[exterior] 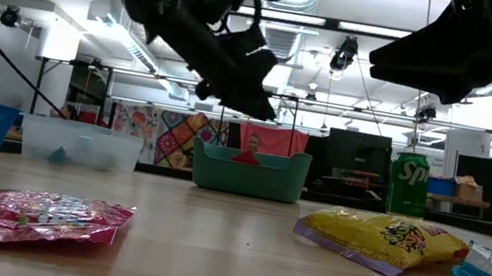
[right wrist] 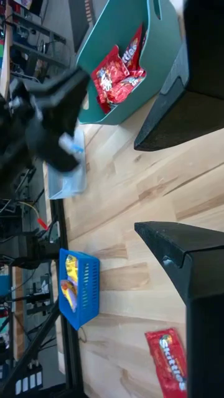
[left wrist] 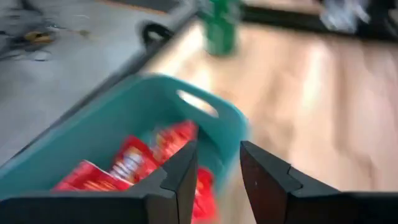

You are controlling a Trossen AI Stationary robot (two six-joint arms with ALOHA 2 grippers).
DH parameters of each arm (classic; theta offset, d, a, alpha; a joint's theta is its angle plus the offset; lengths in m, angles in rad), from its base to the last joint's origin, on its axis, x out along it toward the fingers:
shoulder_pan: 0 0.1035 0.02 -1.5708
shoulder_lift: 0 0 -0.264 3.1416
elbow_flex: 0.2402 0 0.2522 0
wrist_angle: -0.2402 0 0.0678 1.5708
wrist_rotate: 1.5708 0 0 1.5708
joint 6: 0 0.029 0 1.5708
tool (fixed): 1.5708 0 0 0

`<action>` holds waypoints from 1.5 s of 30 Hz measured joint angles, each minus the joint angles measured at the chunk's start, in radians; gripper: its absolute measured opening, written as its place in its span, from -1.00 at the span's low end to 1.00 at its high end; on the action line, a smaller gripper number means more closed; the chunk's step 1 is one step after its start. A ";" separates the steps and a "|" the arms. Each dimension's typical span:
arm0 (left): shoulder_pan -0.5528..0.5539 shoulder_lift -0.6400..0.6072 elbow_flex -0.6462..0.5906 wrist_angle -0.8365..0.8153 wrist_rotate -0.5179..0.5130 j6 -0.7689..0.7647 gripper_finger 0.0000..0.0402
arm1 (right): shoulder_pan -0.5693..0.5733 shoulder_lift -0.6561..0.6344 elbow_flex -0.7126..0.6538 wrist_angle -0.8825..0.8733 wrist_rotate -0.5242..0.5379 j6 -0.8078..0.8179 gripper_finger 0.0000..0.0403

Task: Sort candy
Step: Put the red candy into the green bin

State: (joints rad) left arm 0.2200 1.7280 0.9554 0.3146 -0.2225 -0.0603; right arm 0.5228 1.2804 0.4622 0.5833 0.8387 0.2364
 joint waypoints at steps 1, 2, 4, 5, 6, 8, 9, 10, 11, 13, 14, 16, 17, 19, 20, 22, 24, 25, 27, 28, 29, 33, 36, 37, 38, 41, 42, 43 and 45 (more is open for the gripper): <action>-0.010 -0.008 0.000 -0.036 0.010 0.025 -0.49 | 0.000 0.000 0.000 -0.004 0.000 0.002 -0.07; -0.018 -0.015 0.000 -0.081 0.015 0.045 -0.52 | 0.000 0.000 0.000 -0.005 0.000 0.007 -0.07; -0.029 -0.025 0.000 -0.173 0.019 0.069 -0.59 | 0.000 0.000 0.000 -0.004 0.000 0.011 -0.07; -0.032 -0.027 0.000 -0.216 0.019 0.071 -0.62 | 0.000 0.000 0.000 -0.005 0.000 0.011 -0.07; -0.034 -0.028 0.000 -0.250 0.018 0.069 -0.66 | 0.000 0.000 0.000 -0.006 0.000 0.011 -0.07; -0.034 -0.028 0.000 -0.279 0.015 0.054 -0.72 | 0.000 0.000 0.000 -0.007 0.000 0.012 -0.07; -0.034 -0.022 0.000 -0.269 0.014 0.046 -0.75 | 0.000 0.000 0.000 -0.006 0.000 0.012 -0.07; -0.031 -0.018 0.000 -0.257 0.013 0.040 -0.79 | 0.000 0.000 0.000 -0.006 0.000 0.011 -0.07; -0.028 -0.011 0.000 -0.254 0.012 0.033 -0.81 | 0.000 0.000 0.000 -0.006 0.000 0.010 -0.07; -0.021 0.007 0.000 -0.237 0.010 0.029 -0.85 | -0.001 0.000 0.000 -0.005 0.000 0.009 -0.07; -0.017 0.015 0.000 -0.237 0.001 0.026 -0.87 | -0.002 0.000 0.000 -0.006 0.000 0.009 -0.07; -0.008 0.028 0.000 -0.221 -0.011 0.021 -0.92 | -0.003 0.000 0.000 -0.008 0.000 0.012 -0.07; -0.003 0.034 0.000 -0.216 -0.014 0.017 -0.95 | -0.004 0.000 0.000 -0.012 0.000 0.014 -0.07; 0.007 0.043 0.000 -0.217 -0.018 0.002 -0.99 | -0.005 0.000 0.000 -0.012 0.000 0.015 -0.07; 0.011 0.048 0.000 -0.206 -0.028 -0.010 -0.99 | -0.005 0.000 0.000 -0.012 0.000 0.015 -0.07; 0.014 0.048 0.000 -0.198 -0.061 -0.029 -0.99 | -0.005 0.000 0.000 -0.014 0.000 0.015 -0.07; 0.015 0.048 0.000 -0.186 -0.096 -0.033 -0.99 | -0.006 0.000 0.000 -0.015 0.000 0.015 -0.07; 0.014 0.048 0.000 -0.186 -0.112 -0.035 -1.00 | -0.006 0.000 0.000 -0.019 0.000 0.015 -0.07; 0.015 0.048 0.000 -0.182 -0.147 -0.047 -1.00 | -0.009 0.000 0.000 -0.026 0.000 0.016 -0.07; 0.016 0.048 0.000 -0.178 -0.164 -0.054 -1.00 | -0.010 0.000 0.000 -0.028 0.000 0.017 -0.07; 0.019 0.048 0.000 -0.176 -0.179 -0.062 -1.00 | -0.011 0.000 0.000 -0.029 0.000 0.017 -0.07; 0.023 0.046 0.000 -0.176 -0.173 -0.080 -1.00 | -0.011 0.000 0.000 -0.029 0.000 0.018 -0.07; 0.016 0.034 0.008 -0.166 -0.089 -0.075 -1.00 | -0.011 0.000 0.000 -0.030 0.000 0.018 -0.07; 0.014 0.033 0.015 -0.158 -0.045 -0.068 -1.00 | -0.011 0.000 0.000 -0.031 0.000 0.018 -0.07; 0.011 0.032 0.021 -0.144 0.004 -0.059 -1.00 | -0.011 0.000 0.000 -0.032 0.000 0.018 -0.07; 0.005 0.046 0.030 -0.104 0.143 -0.033 -1.00 | -0.011 0.000 0.000 -0.032 0.000 0.016 -0.07; 0.004 0.054 0.034 -0.103 0.167 -0.027 -1.00 | -0.011 0.000 0.000 -0.032 0.000 0.016 -0.07; 0.003 0.063 0.034 -0.108 0.176 -0.025 -1.00 | -0.011 0.000 0.000 -0.033 0.000 0.016 -0.07; 0.003 0.085 0.034 -0.109 0.181 -0.026 -1.00 | -0.011 0.000 0.000 -0.038 0.000 0.016 -0.07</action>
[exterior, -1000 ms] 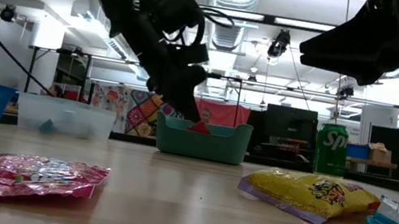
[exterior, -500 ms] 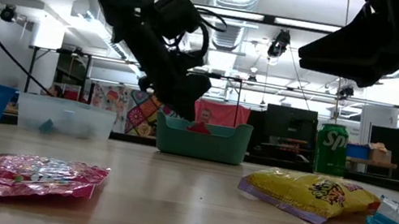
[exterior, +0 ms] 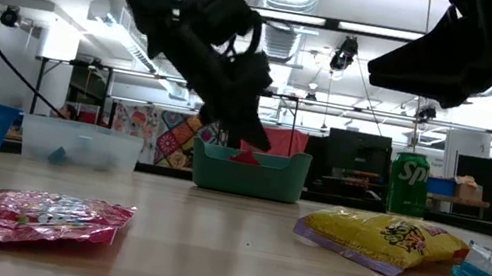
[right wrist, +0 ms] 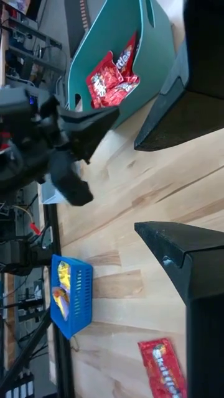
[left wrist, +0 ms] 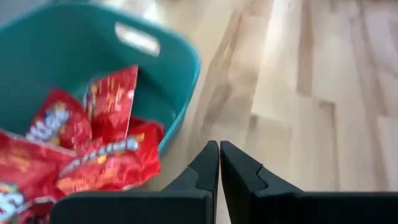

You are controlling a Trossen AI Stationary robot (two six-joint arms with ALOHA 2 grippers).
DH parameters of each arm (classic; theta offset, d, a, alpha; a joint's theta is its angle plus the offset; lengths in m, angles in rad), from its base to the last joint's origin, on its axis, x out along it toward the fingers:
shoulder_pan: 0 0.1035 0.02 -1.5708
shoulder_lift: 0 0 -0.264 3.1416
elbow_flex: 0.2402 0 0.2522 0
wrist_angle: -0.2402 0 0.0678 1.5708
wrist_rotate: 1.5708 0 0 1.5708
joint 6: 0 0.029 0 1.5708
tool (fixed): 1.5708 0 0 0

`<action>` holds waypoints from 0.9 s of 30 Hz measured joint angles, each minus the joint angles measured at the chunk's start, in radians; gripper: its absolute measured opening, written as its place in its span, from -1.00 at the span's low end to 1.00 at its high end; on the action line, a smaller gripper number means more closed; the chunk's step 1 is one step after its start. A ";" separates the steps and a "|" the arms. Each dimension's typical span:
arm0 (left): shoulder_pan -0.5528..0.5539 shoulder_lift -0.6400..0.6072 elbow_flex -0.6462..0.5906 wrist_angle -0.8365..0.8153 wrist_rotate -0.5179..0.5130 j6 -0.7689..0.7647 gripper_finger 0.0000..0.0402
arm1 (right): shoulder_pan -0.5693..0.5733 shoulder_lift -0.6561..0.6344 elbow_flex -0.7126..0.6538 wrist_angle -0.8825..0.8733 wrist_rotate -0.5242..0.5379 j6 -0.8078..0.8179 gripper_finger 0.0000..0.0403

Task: Sort candy
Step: Put the red candy into the green bin

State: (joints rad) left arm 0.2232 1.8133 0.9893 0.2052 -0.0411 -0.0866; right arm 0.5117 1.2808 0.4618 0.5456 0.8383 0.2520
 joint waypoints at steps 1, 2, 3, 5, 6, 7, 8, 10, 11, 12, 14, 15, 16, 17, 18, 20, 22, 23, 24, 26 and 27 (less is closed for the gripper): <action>0.002 0.007 0.000 -0.005 -0.002 -0.002 -1.00 | 0.000 0.000 0.000 -0.003 0.000 0.000 -0.07; 0.005 0.015 -0.001 -0.007 -0.017 -0.008 -1.00 | 0.000 0.000 0.000 -0.007 -0.001 0.005 -0.07; 0.005 0.021 -0.001 -0.005 -0.046 -0.013 -1.00 | 0.000 0.000 0.000 -0.015 -0.001 0.014 -0.07; 0.006 0.027 -0.001 -0.006 -0.111 -0.033 -1.00 | 0.000 0.000 0.000 -0.025 -0.002 0.018 -0.07; 0.006 0.028 -0.001 -0.007 -0.137 -0.039 -1.00 | 0.000 0.000 0.000 -0.024 -0.002 0.020 -0.07; 0.007 0.028 -0.001 -0.006 -0.159 -0.044 -1.00 | 0.000 0.000 0.000 -0.024 -0.002 0.022 -0.07; 0.007 0.026 -0.001 -0.004 -0.173 -0.045 -1.00 | 0.000 0.000 0.000 -0.024 -0.002 0.023 -0.07; 0.009 0.022 -0.001 -0.005 -0.190 -0.050 -1.00 | 0.000 0.000 0.000 -0.025 -0.003 0.023 -0.07; 0.011 0.021 -0.001 -0.006 -0.202 -0.056 -1.00 | 0.000 0.000 0.000 -0.025 -0.002 0.024 -0.07; 0.013 0.021 -0.001 -0.010 -0.212 -0.062 -1.00 | 0.000 0.000 0.000 -0.025 -0.002 0.025 -0.07; 0.019 0.021 0.000 -0.039 -0.237 -0.080 -1.00 | 0.000 0.000 0.000 -0.025 -0.003 0.025 -0.06; 0.023 0.024 0.000 -0.051 -0.246 -0.088 -1.00 | 0.000 0.000 0.000 -0.025 -0.003 0.025 -0.06; 0.027 0.026 0.000 -0.063 -0.249 -0.096 -1.00 | 0.000 0.000 0.000 -0.025 -0.003 0.026 -0.06; 0.030 0.027 0.000 -0.075 -0.249 -0.107 -1.00 | 0.000 0.000 0.000 -0.025 -0.003 0.026 -0.06; 0.032 0.028 0.000 -0.076 -0.250 -0.116 -1.00 | 0.000 0.000 0.000 -0.025 -0.003 0.025 -0.06; 0.031 0.028 0.000 -0.082 -0.270 -0.129 -1.00 | 0.000 0.000 0.000 -0.025 -0.003 0.026 -0.06; 0.031 0.028 0.000 -0.085 -0.301 -0.146 -1.00 | 0.000 0.000 0.000 -0.025 -0.003 0.026 -0.06; 0.031 0.025 0.000 -0.086 -0.312 -0.151 -1.00 | 0.000 0.000 0.000 -0.025 -0.003 0.026 -0.06; 0.031 0.023 0.004 -0.092 -0.315 -0.155 -1.00 | 0.000 0.000 0.000 -0.025 -0.003 0.026 -0.06; 0.032 0.021 0.018 -0.104 -0.317 -0.159 -1.00 | 0.000 0.000 0.000 -0.025 -0.003 0.026 -0.06; 0.033 0.021 0.026 -0.116 -0.317 -0.163 -1.00 | 0.000 0.000 0.000 -0.025 -0.003 0.026 -0.06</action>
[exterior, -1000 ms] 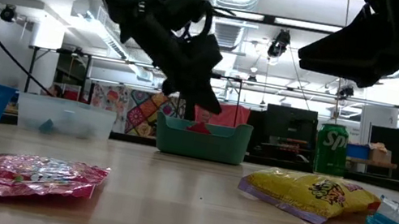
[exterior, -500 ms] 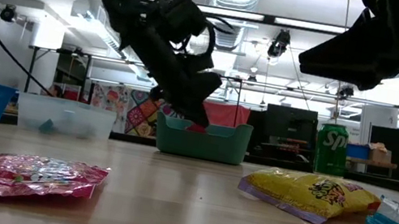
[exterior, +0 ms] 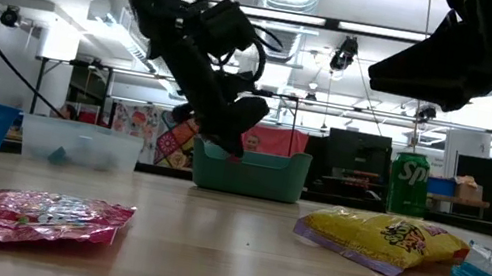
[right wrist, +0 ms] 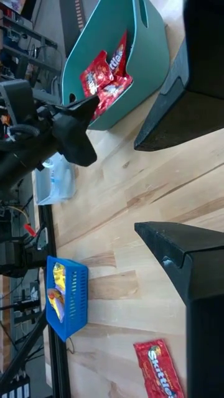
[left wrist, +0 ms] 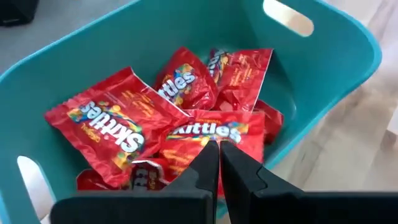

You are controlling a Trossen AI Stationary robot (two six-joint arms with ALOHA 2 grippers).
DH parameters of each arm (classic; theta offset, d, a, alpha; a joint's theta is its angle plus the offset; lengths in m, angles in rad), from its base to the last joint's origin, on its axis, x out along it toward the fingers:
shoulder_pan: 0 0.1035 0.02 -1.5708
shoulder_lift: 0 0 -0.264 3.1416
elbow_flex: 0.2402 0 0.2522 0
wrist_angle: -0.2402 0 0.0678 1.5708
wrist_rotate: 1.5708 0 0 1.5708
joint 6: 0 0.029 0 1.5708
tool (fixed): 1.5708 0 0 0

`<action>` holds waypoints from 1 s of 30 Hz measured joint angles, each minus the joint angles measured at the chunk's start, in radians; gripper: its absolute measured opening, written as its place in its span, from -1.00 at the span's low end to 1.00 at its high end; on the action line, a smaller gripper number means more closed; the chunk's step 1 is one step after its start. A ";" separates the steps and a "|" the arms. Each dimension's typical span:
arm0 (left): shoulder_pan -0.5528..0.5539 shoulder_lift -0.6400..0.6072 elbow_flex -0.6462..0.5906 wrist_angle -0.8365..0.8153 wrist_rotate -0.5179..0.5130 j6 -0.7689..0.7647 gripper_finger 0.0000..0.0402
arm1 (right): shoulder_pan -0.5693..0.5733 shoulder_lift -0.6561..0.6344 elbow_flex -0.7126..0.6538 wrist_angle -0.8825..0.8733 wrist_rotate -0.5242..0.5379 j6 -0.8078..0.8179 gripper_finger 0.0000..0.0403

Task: Sort candy
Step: Put the red candy into the green bin, then put the white candy into the transparent bin

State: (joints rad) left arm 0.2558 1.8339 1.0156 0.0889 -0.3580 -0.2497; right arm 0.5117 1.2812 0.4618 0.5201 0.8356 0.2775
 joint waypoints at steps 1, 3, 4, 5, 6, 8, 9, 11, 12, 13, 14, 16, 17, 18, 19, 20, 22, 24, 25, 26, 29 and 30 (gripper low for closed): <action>0.000 0.000 0.008 -0.014 0.000 -0.004 -1.00 | 0.000 0.000 0.000 0.000 0.000 0.000 -0.06; -0.002 0.000 0.032 -0.064 0.000 -0.005 -1.00 | 0.000 0.000 0.000 0.000 0.000 0.000 -0.06; -0.002 0.000 0.046 -0.092 0.000 -0.005 -1.00 | 0.000 0.000 0.000 0.000 0.000 0.000 -0.06; -0.002 0.000 0.061 -0.123 0.000 -0.006 -1.00 | 0.000 0.000 0.000 0.000 0.000 0.000 -0.06; -0.002 0.000 0.075 -0.153 0.000 -0.006 -1.00 | 0.000 0.000 0.000 0.000 0.000 0.000 -0.06; -0.002 0.000 0.101 -0.208 -0.001 -0.004 -1.00 | 0.000 0.000 0.000 0.000 -0.001 0.000 -0.06; -0.004 0.000 0.113 -0.228 -0.001 0.001 -1.00 | 0.000 0.000 0.000 0.000 -0.001 0.000 -0.06; -0.011 -0.002 0.136 -0.252 -0.002 0.011 -1.00 | 0.000 0.000 0.000 0.000 -0.001 0.003 -0.06; -0.019 -0.004 0.145 -0.262 -0.002 0.019 -1.00 | 0.000 0.000 0.000 0.000 -0.003 0.010 -0.06; -0.031 -0.008 0.151 -0.267 -0.002 0.027 -1.00 | 0.000 0.000 0.000 0.000 -0.006 0.015 -0.06; -0.044 -0.012 0.154 -0.269 -0.002 0.033 -1.00 | 0.000 0.000 0.000 0.000 -0.006 0.019 -0.06; -0.075 -0.024 0.156 -0.270 -0.002 0.041 -1.00 | 0.001 0.000 0.000 0.000 -0.009 0.026 -0.06; -0.091 -0.033 0.156 -0.270 -0.002 0.042 -1.00 | 0.001 0.000 0.000 -0.001 -0.019 0.034 -0.06; -0.108 -0.040 0.153 -0.264 -0.002 0.042 -1.00 | 0.001 0.000 0.000 -0.001 -0.038 0.042 -0.06; -0.129 -0.051 0.148 -0.262 -0.003 0.042 -1.00 | 0.001 0.000 0.000 0.000 -0.056 0.048 -0.06; -0.149 -0.059 0.142 -0.263 -0.003 0.040 -1.00 | 0.001 0.000 0.000 -0.001 -0.071 0.057 -0.06; -0.195 -0.076 0.130 -0.264 -0.003 0.028 -1.00 | 0.001 0.000 0.000 0.000 -0.092 0.074 -0.06; -0.245 -0.094 0.123 -0.266 -0.003 0.022 -1.00 | 0.001 0.000 0.000 0.001 -0.116 0.101 -0.06; -0.271 -0.104 0.122 -0.264 -0.004 0.020 -1.00 | 0.001 0.000 0.000 0.000 -0.134 0.117 -0.06; -0.299 -0.111 0.122 -0.264 -0.016 0.020 -1.00 | 0.000 0.000 0.000 0.001 -0.154 0.125 -0.06; -0.387 -0.127 0.122 -0.265 -0.072 0.012 -1.00 | 0.001 0.000 0.006 0.002 -0.218 0.154 -0.07; -0.416 -0.129 0.121 -0.271 -0.087 0.008 -1.00 | 0.001 0.000 0.012 0.002 -0.243 0.166 -0.07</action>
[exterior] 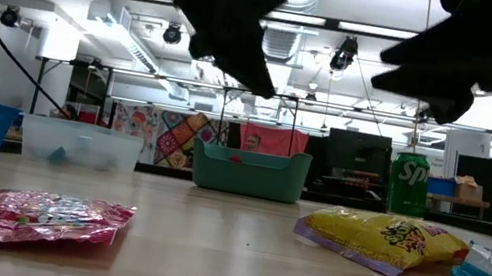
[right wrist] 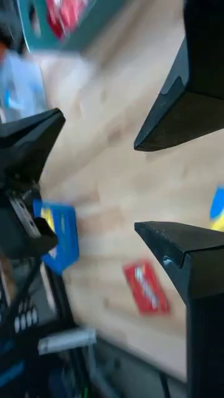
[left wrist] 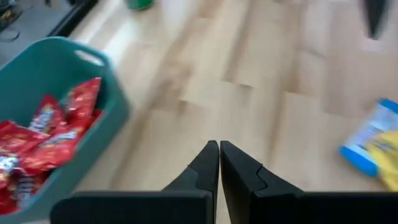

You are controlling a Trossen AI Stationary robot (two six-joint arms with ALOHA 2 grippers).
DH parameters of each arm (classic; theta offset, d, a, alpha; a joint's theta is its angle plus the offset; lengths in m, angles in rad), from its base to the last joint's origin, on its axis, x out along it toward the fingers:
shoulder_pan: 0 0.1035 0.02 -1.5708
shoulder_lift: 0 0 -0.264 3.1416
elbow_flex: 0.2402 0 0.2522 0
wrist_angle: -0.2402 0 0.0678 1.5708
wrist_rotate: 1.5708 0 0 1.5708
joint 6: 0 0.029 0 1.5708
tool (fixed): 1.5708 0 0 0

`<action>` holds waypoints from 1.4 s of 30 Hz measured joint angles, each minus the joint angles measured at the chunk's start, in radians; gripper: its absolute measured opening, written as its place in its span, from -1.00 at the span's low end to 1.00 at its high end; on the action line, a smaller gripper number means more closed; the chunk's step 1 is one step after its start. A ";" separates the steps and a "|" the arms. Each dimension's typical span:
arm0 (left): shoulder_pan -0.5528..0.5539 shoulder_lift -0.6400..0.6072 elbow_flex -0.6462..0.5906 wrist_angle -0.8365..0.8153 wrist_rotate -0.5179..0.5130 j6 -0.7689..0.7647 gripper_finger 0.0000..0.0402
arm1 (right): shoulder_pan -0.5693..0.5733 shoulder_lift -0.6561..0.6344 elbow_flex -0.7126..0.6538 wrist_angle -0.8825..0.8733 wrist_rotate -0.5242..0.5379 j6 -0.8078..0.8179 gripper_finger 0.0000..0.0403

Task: Sort candy
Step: Put the white candy into the transparent bin

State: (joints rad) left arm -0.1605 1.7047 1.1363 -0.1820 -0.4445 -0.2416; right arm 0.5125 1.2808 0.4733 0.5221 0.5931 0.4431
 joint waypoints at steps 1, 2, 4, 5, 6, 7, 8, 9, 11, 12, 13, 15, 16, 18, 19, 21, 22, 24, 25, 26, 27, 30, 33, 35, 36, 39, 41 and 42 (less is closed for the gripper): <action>-0.028 -0.003 0.000 -0.002 -0.010 -0.005 -1.00 | 0.000 0.000 0.006 0.001 -0.029 0.012 -0.08; -0.056 -0.007 0.000 0.001 -0.015 -0.008 -1.00 | 0.000 0.000 0.012 0.001 -0.060 0.019 -0.09; -0.108 -0.011 0.000 0.004 -0.019 -0.016 -1.00 | 0.001 0.000 0.027 -0.004 -0.118 0.032 -0.11; -0.134 -0.011 0.000 0.003 -0.020 -0.022 -1.00 | 0.002 0.001 0.038 -0.010 -0.145 0.037 -0.12; -0.160 -0.011 -0.002 0.001 -0.020 -0.026 -1.00 | 0.003 0.003 0.051 -0.025 -0.167 0.045 -0.12; -0.187 -0.011 -0.005 0.000 -0.020 -0.029 -1.00 | 0.006 0.004 0.062 -0.043 -0.187 0.061 -0.13; -0.213 -0.011 -0.007 -0.003 -0.020 -0.031 -1.00 | 0.008 0.005 0.076 -0.075 -0.201 0.074 -0.13; -0.241 -0.011 -0.008 -0.003 -0.020 -0.037 -1.00 | 0.013 0.008 0.090 -0.107 -0.209 0.091 -0.13; -0.291 -0.011 -0.008 -0.003 -0.020 -0.059 -1.00 | 0.024 0.013 0.122 -0.182 -0.210 0.131 -0.12; -0.315 -0.011 -0.007 -0.003 -0.020 -0.074 -1.00 | 0.030 0.014 0.137 -0.227 -0.211 0.153 -0.12; -0.337 -0.011 -0.007 -0.002 -0.020 -0.090 -1.00 | 0.035 0.018 0.156 -0.274 -0.211 0.176 -0.12; -0.371 -0.011 -0.007 -0.003 -0.020 -0.124 -1.00 | 0.047 0.031 0.196 -0.361 -0.212 0.222 -0.13; -0.385 -0.011 -0.007 -0.003 -0.020 -0.143 -1.00 | 0.054 0.037 0.214 -0.412 -0.212 0.247 -0.13; -0.410 -0.011 -0.007 -0.003 -0.020 -0.184 -1.00 | 0.064 0.060 0.258 -0.501 -0.210 0.294 -0.14; -0.419 -0.010 -0.007 -0.003 -0.020 -0.204 -1.00 | 0.070 0.072 0.278 -0.542 -0.212 0.318 -0.14; -0.433 -0.010 -0.007 -0.005 -0.020 -0.251 -1.00 | 0.080 0.096 0.308 -0.633 -0.217 0.364 -0.14; -0.438 -0.010 -0.007 -0.005 -0.020 -0.276 -1.00 | 0.083 0.111 0.323 -0.659 -0.231 0.385 -0.14; -0.444 -0.010 -0.007 -0.009 -0.019 -0.322 -1.00 | 0.090 0.136 0.345 -0.712 -0.272 0.423 -0.14; -0.449 -0.010 -0.007 -0.014 -0.019 -0.347 -1.00 | 0.092 0.148 0.354 -0.736 -0.294 0.439 -0.14; -0.453 -0.009 -0.007 -0.023 -0.016 -0.370 -1.00 | 0.096 0.163 0.363 -0.741 -0.321 0.456 -0.14; -0.458 -0.009 -0.007 -0.031 -0.004 -0.390 -1.00 | 0.100 0.177 0.371 -0.743 -0.346 0.471 -0.14; -0.476 -0.009 -0.007 -0.052 0.044 -0.444 -1.00 | 0.113 0.217 0.390 -0.758 -0.425 0.514 -0.14; -0.494 -0.008 -0.007 -0.083 0.054 -0.491 -1.00 | 0.126 0.253 0.413 -0.763 -0.482 0.559 -0.14; -0.505 -0.008 -0.007 -0.100 0.055 -0.522 -0.98 | 0.136 0.276 0.438 -0.774 -0.497 0.578 -0.14; -0.511 -0.008 -0.007 -0.104 0.056 -0.535 -0.97 | 0.139 0.287 0.452 -0.795 -0.497 0.587 -0.14; -0.531 -0.008 -0.007 -0.108 0.059 -0.559 -0.89 | 0.145 0.322 0.506 -0.873 -0.497 0.607 -0.14; -0.542 -0.008 -0.007 -0.108 0.060 -0.565 -0.83 | 0.147 0.346 0.545 -0.939 -0.493 0.618 -0.14; -0.548 -0.008 -0.007 -0.108 0.061 -0.568 -0.80 | 0.147 0.359 0.565 -0.970 -0.489 0.623 -0.14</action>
State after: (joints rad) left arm -0.7083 1.6966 1.1294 -0.2900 -0.3840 -0.8091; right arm 0.6594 1.6401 1.0380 -0.4476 0.1042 1.0656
